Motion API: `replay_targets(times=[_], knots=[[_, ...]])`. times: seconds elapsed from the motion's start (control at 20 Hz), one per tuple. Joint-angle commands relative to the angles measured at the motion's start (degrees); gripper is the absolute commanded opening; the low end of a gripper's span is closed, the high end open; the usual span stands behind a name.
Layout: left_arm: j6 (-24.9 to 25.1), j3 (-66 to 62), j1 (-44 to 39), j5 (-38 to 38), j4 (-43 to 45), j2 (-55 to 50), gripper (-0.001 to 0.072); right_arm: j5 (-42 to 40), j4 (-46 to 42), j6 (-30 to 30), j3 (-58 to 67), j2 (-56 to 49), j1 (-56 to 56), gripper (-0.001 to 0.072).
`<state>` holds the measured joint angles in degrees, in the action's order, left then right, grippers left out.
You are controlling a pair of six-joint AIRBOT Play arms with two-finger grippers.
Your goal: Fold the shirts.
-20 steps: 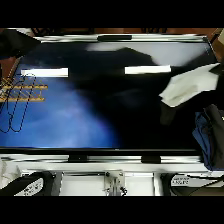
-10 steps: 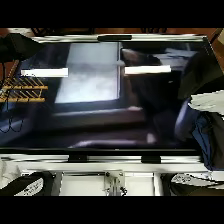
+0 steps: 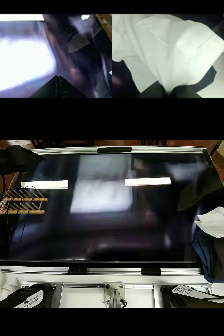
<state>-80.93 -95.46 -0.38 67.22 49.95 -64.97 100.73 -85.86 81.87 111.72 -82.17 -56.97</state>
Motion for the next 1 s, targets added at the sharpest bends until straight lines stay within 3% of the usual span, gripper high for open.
replay_targets(times=[0.0,0.25,0.55,0.6,0.65,0.7,0.85,0.95], knots=[[0.04,0.00,0.00,0.00,0.02,0.02,0.0028,3.26,-2.29,0.48,-1.33,0.50,-3.21,0.0050],[0.04,-0.02,0.00,0.00,0.02,0.09,0.0028,2.62,-4.66,0.70,-16.13,5.70,-9.55,0.0050],[0.04,-0.02,0.00,-0.02,0.02,0.09,0.0027,-3.61,-4.74,1.16,-35.32,9.07,-11.37,0.0052],[0.07,-0.02,0.02,-0.04,0.04,0.07,0.0028,-5.35,-4.76,2.27,-36.76,9.05,-11.41,0.0121],[0.07,-0.02,0.02,-0.04,0.07,0.04,0.0027,-7.02,-5.11,3.08,-37.35,9.05,-11.41,0.0419],[0.09,-0.02,0.00,-0.04,0.07,0.02,0.0027,-7.65,-5.75,2.97,-37.27,9.09,-11.41,0.0588],[0.17,0.00,0.00,-0.04,1.92,-0.11,0.0027,-7.08,-10.40,3.37,-32.63,9.25,-11.37,0.0588],[0.17,-0.04,-0.17,-0.07,5.27,-0.96,0.0025,-11.26,-4.63,3.41,-24.79,9.25,-11.37,0.0588]])
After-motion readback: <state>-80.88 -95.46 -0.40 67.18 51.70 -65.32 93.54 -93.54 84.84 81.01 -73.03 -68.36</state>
